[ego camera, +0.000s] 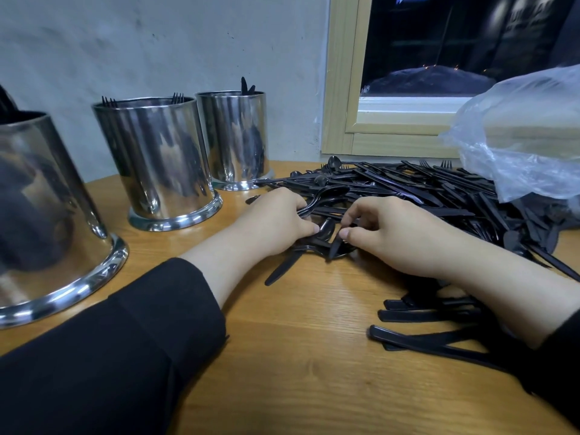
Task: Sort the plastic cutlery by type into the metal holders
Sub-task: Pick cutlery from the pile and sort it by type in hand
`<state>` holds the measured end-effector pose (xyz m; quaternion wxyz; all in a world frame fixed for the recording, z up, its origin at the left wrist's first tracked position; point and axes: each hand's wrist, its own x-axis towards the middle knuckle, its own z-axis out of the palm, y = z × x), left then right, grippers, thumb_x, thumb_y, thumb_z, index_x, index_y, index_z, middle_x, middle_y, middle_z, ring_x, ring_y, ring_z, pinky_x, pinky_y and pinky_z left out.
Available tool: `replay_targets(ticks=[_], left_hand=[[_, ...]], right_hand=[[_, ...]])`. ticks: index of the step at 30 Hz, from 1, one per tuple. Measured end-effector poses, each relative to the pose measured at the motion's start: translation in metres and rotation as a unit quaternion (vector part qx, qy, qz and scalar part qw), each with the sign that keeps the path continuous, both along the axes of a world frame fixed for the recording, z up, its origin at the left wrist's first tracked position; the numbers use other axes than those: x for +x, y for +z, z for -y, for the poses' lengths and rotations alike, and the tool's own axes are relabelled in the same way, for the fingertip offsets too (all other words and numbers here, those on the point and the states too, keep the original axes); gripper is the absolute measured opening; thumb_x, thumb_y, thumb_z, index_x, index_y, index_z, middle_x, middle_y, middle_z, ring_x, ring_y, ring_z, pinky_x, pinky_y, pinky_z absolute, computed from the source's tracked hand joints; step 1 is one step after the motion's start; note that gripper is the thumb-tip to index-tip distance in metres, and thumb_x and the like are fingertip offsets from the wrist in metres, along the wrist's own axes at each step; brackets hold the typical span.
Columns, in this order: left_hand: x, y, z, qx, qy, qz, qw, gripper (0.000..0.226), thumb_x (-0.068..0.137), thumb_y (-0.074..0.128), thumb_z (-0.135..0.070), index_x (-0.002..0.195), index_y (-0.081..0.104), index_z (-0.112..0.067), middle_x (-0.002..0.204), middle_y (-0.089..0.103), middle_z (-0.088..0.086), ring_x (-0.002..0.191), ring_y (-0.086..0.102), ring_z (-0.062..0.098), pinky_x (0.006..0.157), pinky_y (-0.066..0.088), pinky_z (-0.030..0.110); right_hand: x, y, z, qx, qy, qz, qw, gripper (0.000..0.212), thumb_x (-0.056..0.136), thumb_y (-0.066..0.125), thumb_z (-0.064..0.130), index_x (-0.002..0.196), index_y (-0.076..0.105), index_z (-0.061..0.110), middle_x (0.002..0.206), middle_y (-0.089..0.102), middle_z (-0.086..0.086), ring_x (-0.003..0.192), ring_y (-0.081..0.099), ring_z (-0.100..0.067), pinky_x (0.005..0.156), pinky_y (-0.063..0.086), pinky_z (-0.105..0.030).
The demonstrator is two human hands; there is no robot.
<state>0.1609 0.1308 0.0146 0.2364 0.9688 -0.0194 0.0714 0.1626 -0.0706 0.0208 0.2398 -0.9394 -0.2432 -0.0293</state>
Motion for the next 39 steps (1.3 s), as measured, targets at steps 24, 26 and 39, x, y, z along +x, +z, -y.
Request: replay_targets(ticks=[24,26,39], left_hand=[[-0.016,0.021,-0.002,-0.181,0.053,0.176,0.966,0.018,0.088,0.067,-0.022,0.076,0.066,-0.009,0.059,0.054,0.0,0.055,0.045,0.017,0.052,0.035,0.029],[-0.017,0.023,-0.005,-0.189,0.051,0.199,0.96,0.021,0.09,0.066,-0.023,0.081,0.067,-0.004,0.061,0.051,0.004,0.058,0.041,0.018,0.054,0.032,0.031],[-0.025,0.02,0.014,-0.277,-0.042,0.139,0.95,0.011,0.092,0.073,-0.019,0.082,0.073,-0.015,0.069,0.071,-0.006,0.063,0.061,0.003,0.063,0.046,0.015]], right_hand=[[-0.001,0.015,0.009,0.139,-0.027,0.035,0.989,0.008,0.09,0.071,0.019,0.089,0.072,0.026,0.075,0.071,0.004,0.053,0.059,-0.01,0.049,0.04,-0.015],[0.0,0.018,0.011,0.165,-0.032,0.061,0.984,0.009,0.091,0.07,0.021,0.085,0.073,0.026,0.068,0.069,0.008,0.052,0.053,-0.006,0.05,0.038,-0.012],[-0.002,0.013,0.007,0.275,0.067,0.118,0.952,0.011,0.097,0.065,0.019,0.101,0.067,0.029,0.083,0.069,-0.008,0.08,0.064,-0.031,0.079,0.054,-0.051]])
